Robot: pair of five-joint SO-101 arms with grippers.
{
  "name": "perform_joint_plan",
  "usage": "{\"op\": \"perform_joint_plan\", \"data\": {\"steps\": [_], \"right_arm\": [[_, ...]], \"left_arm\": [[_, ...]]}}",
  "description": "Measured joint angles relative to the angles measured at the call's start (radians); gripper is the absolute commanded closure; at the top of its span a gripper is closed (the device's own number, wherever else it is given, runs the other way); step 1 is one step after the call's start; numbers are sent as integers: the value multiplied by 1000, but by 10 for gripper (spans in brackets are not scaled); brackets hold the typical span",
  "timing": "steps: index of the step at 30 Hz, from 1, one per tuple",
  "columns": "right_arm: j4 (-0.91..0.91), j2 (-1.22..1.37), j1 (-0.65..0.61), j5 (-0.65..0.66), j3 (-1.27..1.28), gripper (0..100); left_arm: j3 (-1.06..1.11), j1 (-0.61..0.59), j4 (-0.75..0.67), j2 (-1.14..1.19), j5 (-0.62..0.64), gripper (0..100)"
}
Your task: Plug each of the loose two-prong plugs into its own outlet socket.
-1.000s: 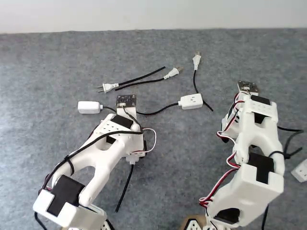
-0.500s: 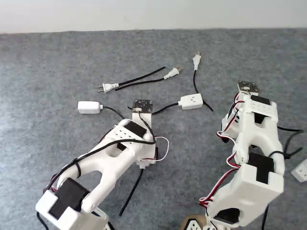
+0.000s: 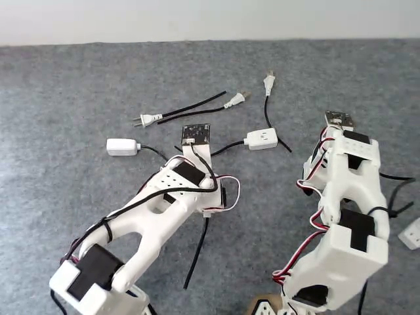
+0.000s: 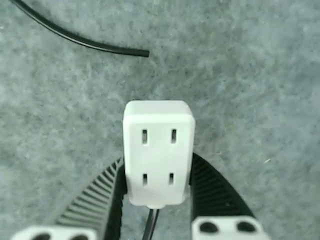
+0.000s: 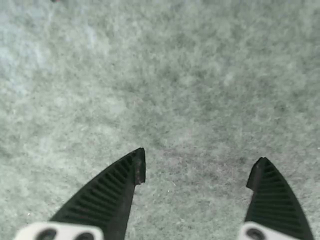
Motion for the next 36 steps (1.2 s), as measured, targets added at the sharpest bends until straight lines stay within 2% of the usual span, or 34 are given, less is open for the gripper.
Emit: {"op": "perform_joint_plan", "data": {"steps": [12, 14, 17, 21, 26, 36], "right_arm": [[0, 0, 0, 0, 0, 674], [0, 0, 0, 0, 0, 674], [0, 0, 0, 0, 0, 674], [0, 0, 0, 0, 0, 674], [0, 0, 0, 0, 0, 674], [0, 0, 0, 0, 0, 674]], "left_arm": [[-130, 0, 0, 190, 6, 977], [-150, 0, 0, 190, -21, 928], [-170, 0, 6, 192, -84, 795], [-172, 0, 21, 193, -60, 673], [-172, 0, 23, 193, -9, 670], [-183, -40, 55, 193, -2, 670]]}}
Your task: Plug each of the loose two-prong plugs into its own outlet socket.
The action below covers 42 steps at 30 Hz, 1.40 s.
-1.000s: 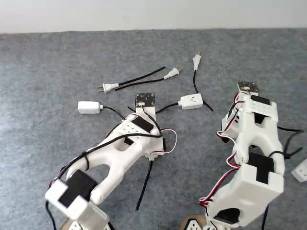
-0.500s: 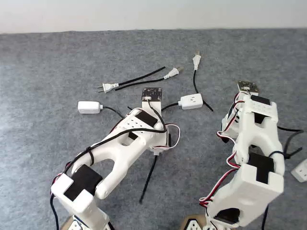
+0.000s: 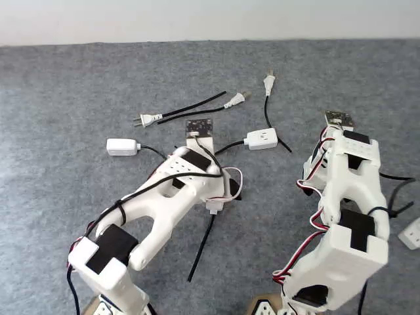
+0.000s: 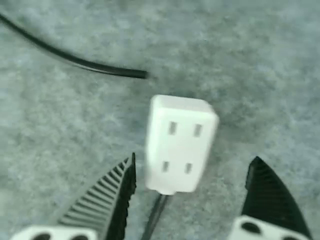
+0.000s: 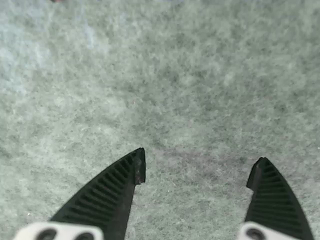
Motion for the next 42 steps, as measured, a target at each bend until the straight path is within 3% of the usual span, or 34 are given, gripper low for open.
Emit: {"op": "perform_joint_plan", "data": {"steps": [6, 12, 24, 39, 42], "right_arm": [[0, 0, 0, 0, 0, 674], [0, 0, 0, 0, 0, 674], [0, 0, 0, 0, 0, 674], [0, 0, 0, 0, 0, 674], [0, 0, 0, 0, 0, 674]], "left_arm": [[-14, -52, 78, -127, -2, 670], [-14, -74, 127, -311, -81, 670], [-14, -376, 117, -354, -351, 670], [-477, -443, 117, 141, -442, 670], [-591, -445, 117, 245, -516, 670]]}}
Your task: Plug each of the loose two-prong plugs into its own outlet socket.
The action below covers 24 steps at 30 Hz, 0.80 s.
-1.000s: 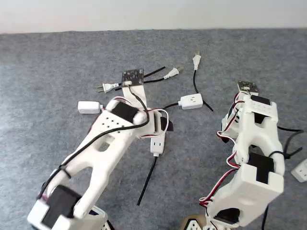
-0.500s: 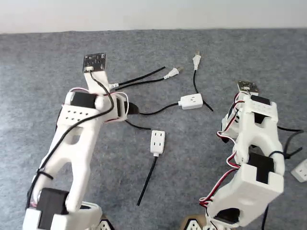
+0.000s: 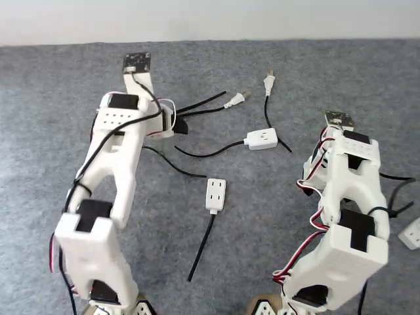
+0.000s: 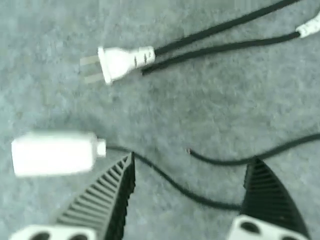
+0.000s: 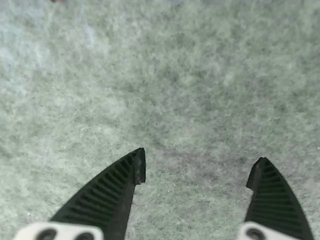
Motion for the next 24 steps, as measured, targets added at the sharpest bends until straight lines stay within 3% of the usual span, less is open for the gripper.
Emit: {"op": "perform_joint_plan", "data": {"steps": [10, 18, 24], "right_arm": [[0, 0, 0, 0, 0, 674], [0, 0, 0, 0, 0, 674], [0, 0, 0, 0, 0, 674]], "left_arm": [[-308, -48, 0, 290, -489, 670], [-569, -84, -3, 486, -721, 670], [-775, -107, -109, 657, -784, 670]]}}
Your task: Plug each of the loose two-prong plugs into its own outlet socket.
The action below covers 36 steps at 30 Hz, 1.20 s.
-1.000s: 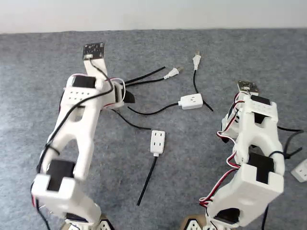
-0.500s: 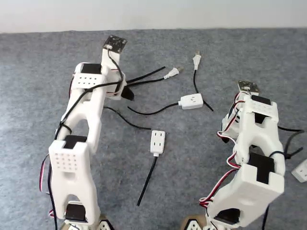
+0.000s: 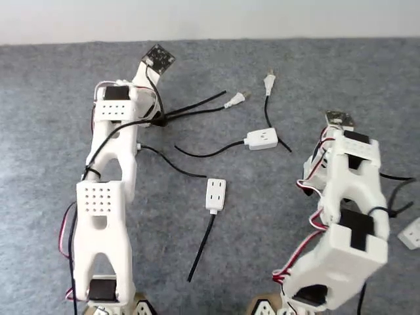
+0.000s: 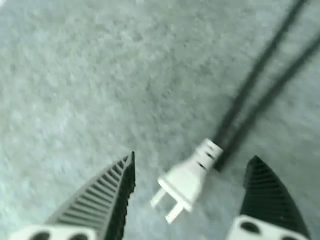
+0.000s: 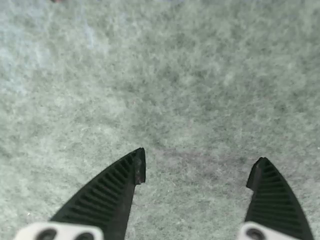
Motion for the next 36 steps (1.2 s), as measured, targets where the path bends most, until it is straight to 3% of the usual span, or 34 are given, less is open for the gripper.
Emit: {"op": "perform_joint_plan", "data": {"steps": [5, 12, 20, 32, 36], "right_arm": [[0, 0, 0, 0, 0, 674], [0, 0, 0, 0, 0, 674], [0, 0, 0, 0, 0, 675], [0, 0, 2, 0, 25, 675], [0, 0, 2, 0, 25, 675]], "left_arm": [[-164, 3, -9, 124, -31, 670], [-358, 3, 147, 226, -32, 689], [-423, 18, 186, 295, -66, 990], [-456, 14, 184, 333, -103, 987], [-559, -6, 310, 341, -103, 987]]}}
